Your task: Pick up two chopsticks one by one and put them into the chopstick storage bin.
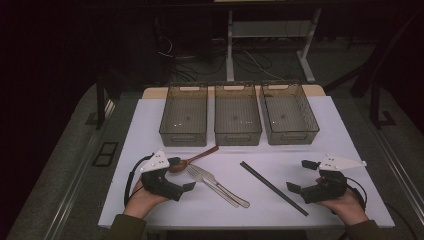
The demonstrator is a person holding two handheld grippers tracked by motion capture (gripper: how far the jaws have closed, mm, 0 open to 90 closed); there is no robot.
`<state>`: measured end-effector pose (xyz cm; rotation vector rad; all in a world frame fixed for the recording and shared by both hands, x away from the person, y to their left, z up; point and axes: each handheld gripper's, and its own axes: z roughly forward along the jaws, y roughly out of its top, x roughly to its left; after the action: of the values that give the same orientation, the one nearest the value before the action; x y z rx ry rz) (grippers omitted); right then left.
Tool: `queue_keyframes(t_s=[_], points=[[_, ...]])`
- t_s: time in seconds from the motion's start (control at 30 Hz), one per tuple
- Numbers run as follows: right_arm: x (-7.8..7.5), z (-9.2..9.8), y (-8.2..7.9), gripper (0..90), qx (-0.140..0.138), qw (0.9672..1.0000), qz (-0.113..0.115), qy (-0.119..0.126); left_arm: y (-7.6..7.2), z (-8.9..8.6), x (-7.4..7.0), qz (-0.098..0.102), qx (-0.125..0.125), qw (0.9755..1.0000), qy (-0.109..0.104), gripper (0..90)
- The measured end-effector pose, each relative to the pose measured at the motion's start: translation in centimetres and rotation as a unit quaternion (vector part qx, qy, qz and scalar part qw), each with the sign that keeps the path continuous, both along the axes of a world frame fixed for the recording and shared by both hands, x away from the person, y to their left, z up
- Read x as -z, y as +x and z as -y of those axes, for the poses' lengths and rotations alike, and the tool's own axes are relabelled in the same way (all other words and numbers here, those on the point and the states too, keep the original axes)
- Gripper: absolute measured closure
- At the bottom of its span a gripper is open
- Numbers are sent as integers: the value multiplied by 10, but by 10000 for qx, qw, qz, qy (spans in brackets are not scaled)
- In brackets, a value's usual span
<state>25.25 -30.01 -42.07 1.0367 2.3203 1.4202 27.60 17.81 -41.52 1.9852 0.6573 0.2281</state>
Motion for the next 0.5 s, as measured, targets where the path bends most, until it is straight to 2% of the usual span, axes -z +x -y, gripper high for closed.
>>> queue_keyframes(t_s=[0.5], points=[[-7, -4, -1, 2, 24, 10000, -79, 3, -4, 3, 1, -14, 35, 10000, -46, 0]])
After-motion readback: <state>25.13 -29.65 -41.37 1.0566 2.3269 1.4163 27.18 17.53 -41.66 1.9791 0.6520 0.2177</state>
